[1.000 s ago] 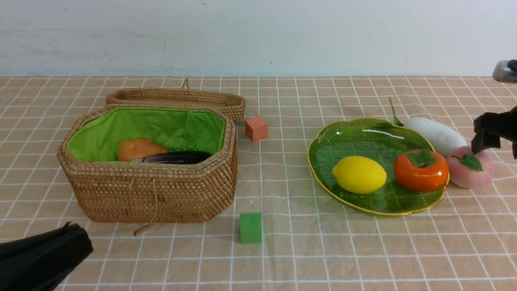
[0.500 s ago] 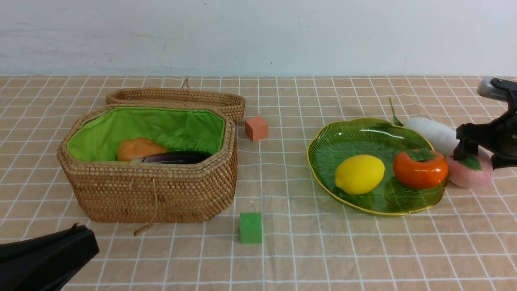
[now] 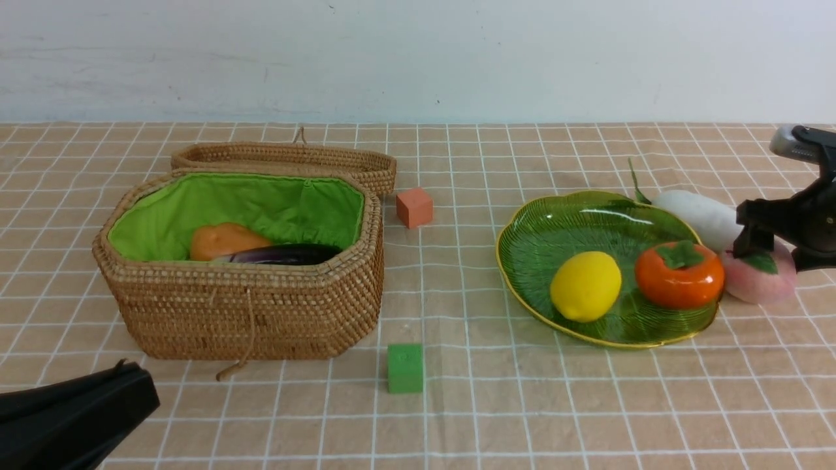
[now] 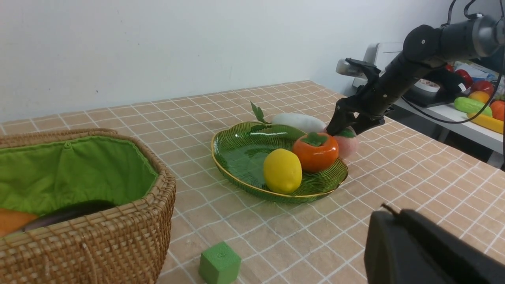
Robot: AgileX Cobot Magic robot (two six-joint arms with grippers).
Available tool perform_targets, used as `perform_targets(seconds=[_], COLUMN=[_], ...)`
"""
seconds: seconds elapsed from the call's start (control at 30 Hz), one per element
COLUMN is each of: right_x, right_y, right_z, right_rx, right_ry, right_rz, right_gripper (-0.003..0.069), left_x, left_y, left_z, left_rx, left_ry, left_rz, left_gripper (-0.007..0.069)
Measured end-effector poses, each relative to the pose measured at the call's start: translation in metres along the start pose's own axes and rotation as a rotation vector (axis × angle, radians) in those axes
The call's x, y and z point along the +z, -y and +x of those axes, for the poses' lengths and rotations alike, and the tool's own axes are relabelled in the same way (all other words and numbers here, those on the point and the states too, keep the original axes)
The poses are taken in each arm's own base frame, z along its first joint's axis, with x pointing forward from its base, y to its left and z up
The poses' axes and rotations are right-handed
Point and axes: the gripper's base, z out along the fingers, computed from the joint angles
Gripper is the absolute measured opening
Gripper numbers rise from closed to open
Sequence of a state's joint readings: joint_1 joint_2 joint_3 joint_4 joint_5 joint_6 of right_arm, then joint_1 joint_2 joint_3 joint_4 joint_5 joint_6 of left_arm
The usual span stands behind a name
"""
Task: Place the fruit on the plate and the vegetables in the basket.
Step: Grab a peach with your right arm and put it on the plate on the right
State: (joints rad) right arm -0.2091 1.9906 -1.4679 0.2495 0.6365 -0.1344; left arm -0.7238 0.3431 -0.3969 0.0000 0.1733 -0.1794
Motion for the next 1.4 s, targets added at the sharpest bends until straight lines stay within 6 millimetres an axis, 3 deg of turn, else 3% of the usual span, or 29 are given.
perform_targets(seconds=[0.13, 0.3, 0.37, 0.4, 0.47, 0.53, 0.57, 0.6, 0.73, 0.87, 0.93, 0.97, 1.03, 1.13, 1.2, 1.33, 1.4], right_x=[-0.009, -0.060, -0.088, -0.093, -0.111, -0.111, -0.110, -0.097, -0.054, -0.017, -0.013, -0.011, -0.012, -0.022, -0.043, -0.087, -0.095], right_y=[0.001, -0.006, -0.021, -0.025, -0.059, -0.099, -0.102, -0.130, -0.160, -0.162, -0.162, -0.162, -0.162, -0.163, -0.162, -0.139, -0.128], right_z=[0.002, -0.006, -0.010, -0.010, -0.009, -0.005, -0.005, 0.000, 0.009, 0.017, 0.018, 0.019, 0.019, 0.017, 0.013, 0.005, 0.001], right_rx=[-0.040, -0.051, -0.047, -0.049, -0.106, -0.197, -0.216, -0.288, -0.365, -0.371, -0.371, -0.373, -0.373, -0.378, -0.411, -0.501, -0.518], right_ry=[-0.030, 0.051, 0.112, 0.123, 0.181, 0.215, 0.218, 0.232, 0.240, 0.193, 0.183, 0.179, 0.181, 0.197, 0.221, 0.240, 0.233], right_rz=[0.022, 0.041, -0.007, -0.017, -0.131, -0.240, -0.247, -0.297, -0.310, -0.291, -0.289, -0.287, -0.287, -0.292, -0.291, -0.218, -0.183], right_gripper=[0.0553, 0.0553, 0.0552, 0.0552, 0.0551, 0.0551, 0.0551, 0.0551, 0.0551, 0.0550, 0.0567, 0.0620, 0.0652, 0.0678, 0.0662, 0.0571, 0.0540], left_x=[0.000, 0.000, 0.000, 0.000, 0.000, 0.000, 0.000, 0.000, 0.000, 0.000, 0.000, 0.000, 0.000, 0.000, 0.000, 0.000, 0.000], left_y=[0.000, 0.000, 0.000, 0.000, 0.000, 0.000, 0.000, 0.000, 0.000, 0.000, 0.000, 0.000, 0.000, 0.000, 0.000, 0.000, 0.000], left_z=[0.000, 0.000, 0.000, 0.000, -0.001, -0.001, -0.001, -0.001, -0.001, -0.001, -0.001, -0.001, -0.001, -0.001, -0.001, -0.001, -0.001], left_rx=[0.000, 0.000, 0.000, 0.000, 0.005, 0.005, 0.005, 0.005, 0.005, 0.005, 0.005, 0.005, 0.005, 0.006, 0.001, 0.001, 0.001], left_ry=[0.001, 0.001, 0.004, 0.005, 0.013, 0.016, 0.016, 0.016, 0.016, 0.016, 0.016, 0.016, 0.016, 0.016, 0.016, 0.016, 0.016], left_rz=[0.000, 0.000, 0.001, 0.001, 0.001, 0.002, 0.002, 0.002, 0.002, 0.002, 0.002, 0.002, 0.002, 0.002, 0.003, 0.003, 0.003], left_gripper=[-0.0005, -0.0002, -0.0003, -0.0003, -0.0003, -0.0003, -0.0003, -0.0003, -0.0003, 0.0000, -0.0001, 0.0001, 0.0002, 0.0004, 0.0005, 0.0005, 0.0005])
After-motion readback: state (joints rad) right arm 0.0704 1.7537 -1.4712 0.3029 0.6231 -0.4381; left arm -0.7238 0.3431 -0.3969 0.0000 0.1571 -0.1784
